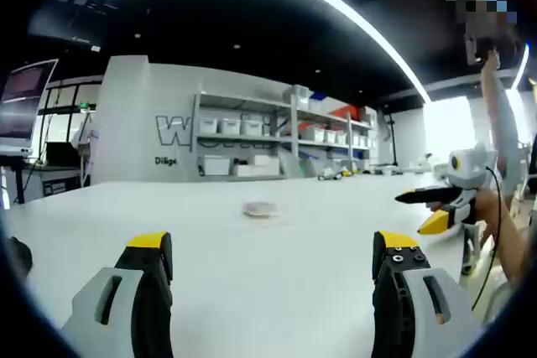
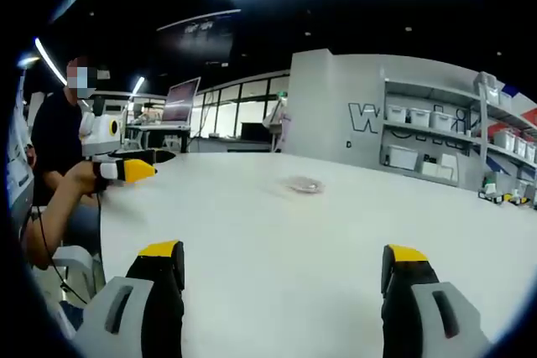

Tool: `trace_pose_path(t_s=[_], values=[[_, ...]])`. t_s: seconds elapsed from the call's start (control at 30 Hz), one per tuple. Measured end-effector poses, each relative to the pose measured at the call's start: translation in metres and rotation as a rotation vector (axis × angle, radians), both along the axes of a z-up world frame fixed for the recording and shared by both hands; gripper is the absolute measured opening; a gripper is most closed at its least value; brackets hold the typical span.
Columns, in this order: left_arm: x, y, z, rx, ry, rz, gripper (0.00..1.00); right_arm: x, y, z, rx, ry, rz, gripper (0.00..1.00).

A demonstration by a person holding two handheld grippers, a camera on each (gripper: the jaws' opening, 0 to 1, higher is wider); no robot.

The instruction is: Open the resealable bag by pulling the two sides of the seal apart until the entire bag opening is separated and visibly accessible.

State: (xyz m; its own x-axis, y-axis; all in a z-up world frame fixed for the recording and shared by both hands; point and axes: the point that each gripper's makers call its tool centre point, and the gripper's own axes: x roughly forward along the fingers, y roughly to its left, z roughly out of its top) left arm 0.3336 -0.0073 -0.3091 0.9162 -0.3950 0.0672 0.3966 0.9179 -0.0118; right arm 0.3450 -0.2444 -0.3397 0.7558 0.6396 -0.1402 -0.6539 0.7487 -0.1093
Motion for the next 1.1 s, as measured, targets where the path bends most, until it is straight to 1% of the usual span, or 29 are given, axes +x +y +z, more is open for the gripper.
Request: trace_pose_path(t_s=[0.83,1.0,1.1], values=[[0.0004,0.0012,-0.0014,0.003,0.007,0.002,0.99,0.0009,-0.0005,-0.0011,-0.006,0.004,-0.008,1.00],[-0.0006,0.0012,0.0009,-0.009,0.015,-0.008,0.99,0.0007,-0.0008,-0.0005,-0.003,0.004,-0.007,1.00],[-0.0002,0.0021,0.0039,-0.030,0.034,-0.017,0.99,0.0004,-0.0008,-0.0004,-0.002,0.005,-0.004,1.00]])
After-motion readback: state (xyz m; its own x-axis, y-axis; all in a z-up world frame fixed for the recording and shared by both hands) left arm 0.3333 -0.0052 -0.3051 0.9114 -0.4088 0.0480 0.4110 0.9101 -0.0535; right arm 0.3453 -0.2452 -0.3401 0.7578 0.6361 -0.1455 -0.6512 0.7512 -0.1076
